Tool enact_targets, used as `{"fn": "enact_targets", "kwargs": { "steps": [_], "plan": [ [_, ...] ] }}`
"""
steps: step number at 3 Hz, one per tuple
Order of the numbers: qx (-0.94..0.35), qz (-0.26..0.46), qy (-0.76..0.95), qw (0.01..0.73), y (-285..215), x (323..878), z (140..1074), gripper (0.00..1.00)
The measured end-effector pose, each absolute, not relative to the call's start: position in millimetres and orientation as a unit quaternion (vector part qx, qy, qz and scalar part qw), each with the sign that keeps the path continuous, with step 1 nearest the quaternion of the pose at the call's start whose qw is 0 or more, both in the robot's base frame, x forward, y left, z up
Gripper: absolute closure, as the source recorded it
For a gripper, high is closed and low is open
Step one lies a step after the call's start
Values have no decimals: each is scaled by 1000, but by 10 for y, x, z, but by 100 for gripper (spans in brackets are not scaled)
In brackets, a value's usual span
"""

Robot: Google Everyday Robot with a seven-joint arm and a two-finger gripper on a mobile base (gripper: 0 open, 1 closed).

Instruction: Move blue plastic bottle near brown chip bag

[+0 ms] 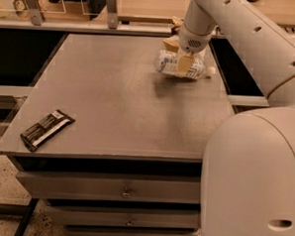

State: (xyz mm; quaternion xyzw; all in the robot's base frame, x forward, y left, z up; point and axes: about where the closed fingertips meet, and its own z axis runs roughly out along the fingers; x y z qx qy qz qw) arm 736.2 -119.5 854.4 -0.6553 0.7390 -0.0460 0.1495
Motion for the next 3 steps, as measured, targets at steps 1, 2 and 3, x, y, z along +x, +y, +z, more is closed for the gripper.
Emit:
{"fn": "enact_targets", "kwargs": {
  "steps": [1,2,3],
  "plan": [
    [-656,-45,739,149,-1183,7375,8514,0],
    [-658,-44,737,149,-1176,7379,8504,0],
    [-669,-38,726,155,-1187,7374,8606,0]
  ]
}}
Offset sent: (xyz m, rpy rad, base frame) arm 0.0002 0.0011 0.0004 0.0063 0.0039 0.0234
